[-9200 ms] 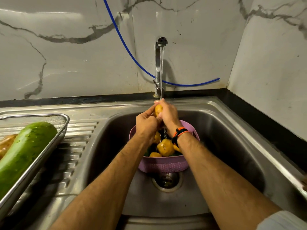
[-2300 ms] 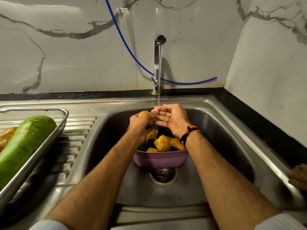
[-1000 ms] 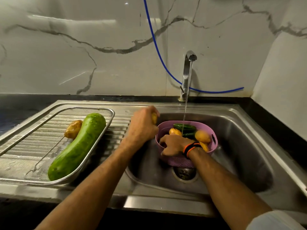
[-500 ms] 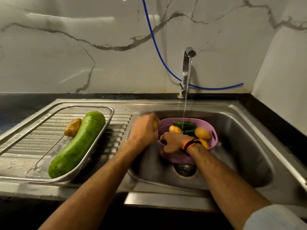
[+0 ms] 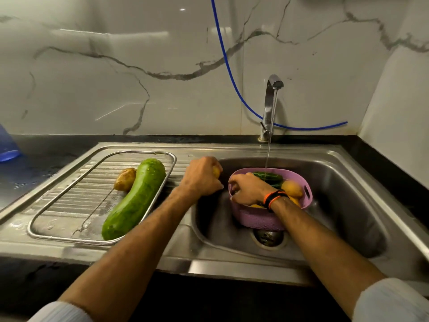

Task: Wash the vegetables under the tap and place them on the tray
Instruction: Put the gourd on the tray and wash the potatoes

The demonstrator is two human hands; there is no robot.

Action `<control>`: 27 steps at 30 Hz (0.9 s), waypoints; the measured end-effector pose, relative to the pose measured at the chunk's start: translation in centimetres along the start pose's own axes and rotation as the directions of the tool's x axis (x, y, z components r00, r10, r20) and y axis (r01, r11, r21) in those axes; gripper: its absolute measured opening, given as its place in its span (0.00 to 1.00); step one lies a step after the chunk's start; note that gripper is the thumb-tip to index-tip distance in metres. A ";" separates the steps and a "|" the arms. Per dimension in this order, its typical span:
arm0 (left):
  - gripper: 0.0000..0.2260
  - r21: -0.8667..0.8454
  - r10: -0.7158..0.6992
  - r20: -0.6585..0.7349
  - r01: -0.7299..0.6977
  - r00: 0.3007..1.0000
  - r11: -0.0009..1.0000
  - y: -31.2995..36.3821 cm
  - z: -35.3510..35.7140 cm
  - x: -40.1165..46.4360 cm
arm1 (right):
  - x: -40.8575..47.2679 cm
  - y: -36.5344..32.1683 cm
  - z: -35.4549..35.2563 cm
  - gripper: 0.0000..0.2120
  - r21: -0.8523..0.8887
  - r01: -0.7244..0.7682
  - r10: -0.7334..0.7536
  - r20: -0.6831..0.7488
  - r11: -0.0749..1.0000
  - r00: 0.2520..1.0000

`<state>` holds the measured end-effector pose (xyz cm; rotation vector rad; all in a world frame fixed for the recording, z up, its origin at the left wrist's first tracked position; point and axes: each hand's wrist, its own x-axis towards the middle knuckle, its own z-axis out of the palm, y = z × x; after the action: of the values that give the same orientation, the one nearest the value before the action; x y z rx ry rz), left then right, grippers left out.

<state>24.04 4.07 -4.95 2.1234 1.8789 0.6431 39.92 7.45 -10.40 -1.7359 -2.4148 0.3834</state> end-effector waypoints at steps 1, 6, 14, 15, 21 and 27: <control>0.18 -0.004 -0.009 -0.024 0.009 1.000 1.000 -0.5 -1.1 -0.3 | -0.1 -1.0 -0.6 0.25 0.068 0.014 -0.012 -0.027 0.998 1.000; 0.19 -0.031 -0.075 -0.125 0.072 0.989 0.997 -3.0 -6.8 -2.6 | -0.3 -6.9 -2.7 0.24 0.245 0.130 -0.104 -0.118 0.961 0.988; 0.20 -0.042 -0.212 -0.188 0.208 0.959 0.977 -9.6 -13.0 -7.1 | -1.5 -16.7 -3.0 0.20 0.213 0.346 -0.303 -0.211 0.914 0.929; 0.20 -0.044 -0.235 -0.187 0.231 0.954 0.972 -10.5 -13.3 -7.5 | -1.6 -17.7 -2.8 0.20 0.184 0.362 -0.320 -0.223 0.914 0.921; 0.23 -0.048 -0.336 -0.135 0.333 0.932 0.942 -14.9 -13.9 -8.8 | -1.7 -21.8 -1.5 0.16 0.114 0.407 -0.371 -0.248 0.906 0.895; 0.30 -0.116 -0.315 -0.046 0.308 0.948 0.944 -15.6 -12.2 -8.1 | -1.2 -21.7 -0.7 0.16 0.139 0.387 -0.339 -0.280 0.912 0.898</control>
<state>3.93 -2.97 -2.72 1.7069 2.1018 0.7265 20.80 -0.16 -3.46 -1.1403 -2.3572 0.3127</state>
